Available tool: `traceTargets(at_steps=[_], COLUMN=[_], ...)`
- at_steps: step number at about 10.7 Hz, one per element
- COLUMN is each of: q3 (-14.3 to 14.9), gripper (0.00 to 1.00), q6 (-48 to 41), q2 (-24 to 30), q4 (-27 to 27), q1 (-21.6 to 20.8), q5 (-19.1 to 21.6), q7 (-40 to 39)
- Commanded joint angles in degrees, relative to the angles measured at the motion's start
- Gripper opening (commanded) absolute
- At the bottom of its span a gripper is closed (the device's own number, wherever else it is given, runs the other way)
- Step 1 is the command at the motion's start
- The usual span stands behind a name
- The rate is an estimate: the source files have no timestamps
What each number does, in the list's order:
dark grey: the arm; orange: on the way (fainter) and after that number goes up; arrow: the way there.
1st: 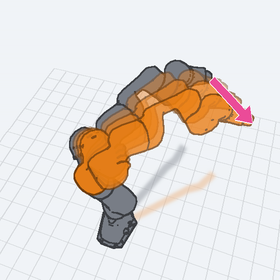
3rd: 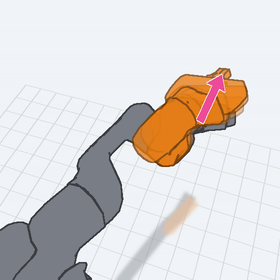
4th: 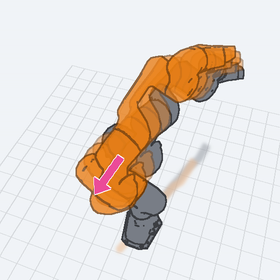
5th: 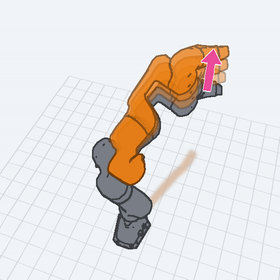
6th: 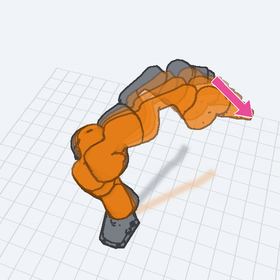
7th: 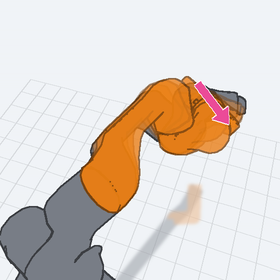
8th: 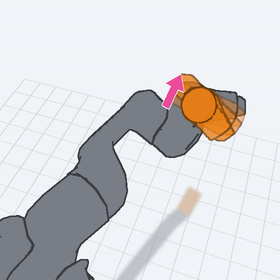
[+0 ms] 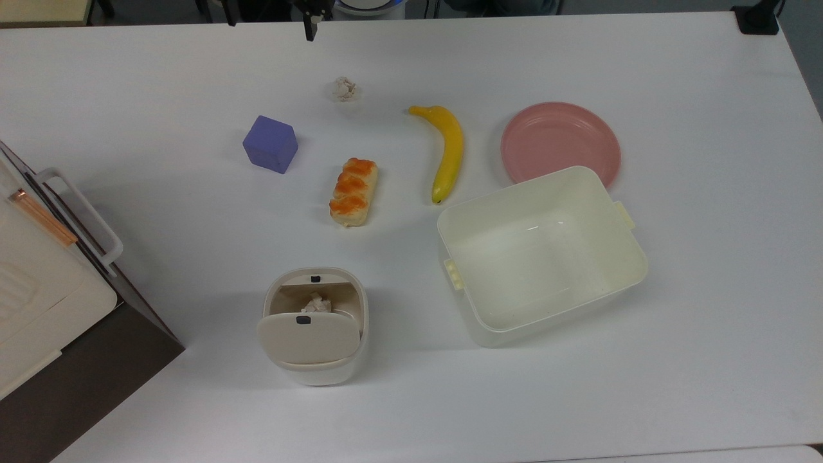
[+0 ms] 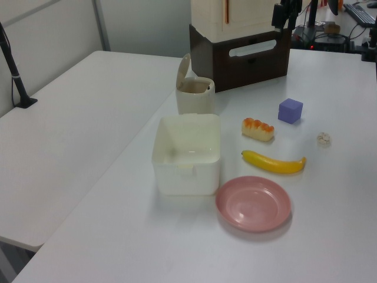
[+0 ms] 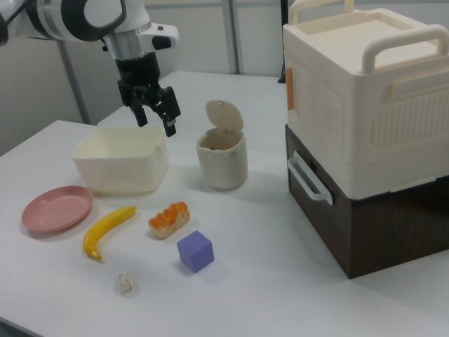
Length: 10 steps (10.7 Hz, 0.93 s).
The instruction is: Grab it up and put it in the trash
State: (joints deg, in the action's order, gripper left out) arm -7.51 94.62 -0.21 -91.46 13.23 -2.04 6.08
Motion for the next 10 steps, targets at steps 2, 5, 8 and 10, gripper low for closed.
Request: traceTargets(at_steps=[2, 5, 8, 10], q3=[0.1, 0.0, 0.0, 0.0], gripper=[1.0, 1.0, 1.0, 1.0], q6=[-0.6, -0.4, -1.0, -1.3], q2=[-0.1, -0.7, -0.6, -0.6], q4=[0.1, -0.8, -0.4, -0.2], q1=[-0.7, -2.0, -1.9, -1.9], q5=[-2.0, -2.9, -2.3, -2.3], q7=[0.5, -2.2, -1.9, -1.9])
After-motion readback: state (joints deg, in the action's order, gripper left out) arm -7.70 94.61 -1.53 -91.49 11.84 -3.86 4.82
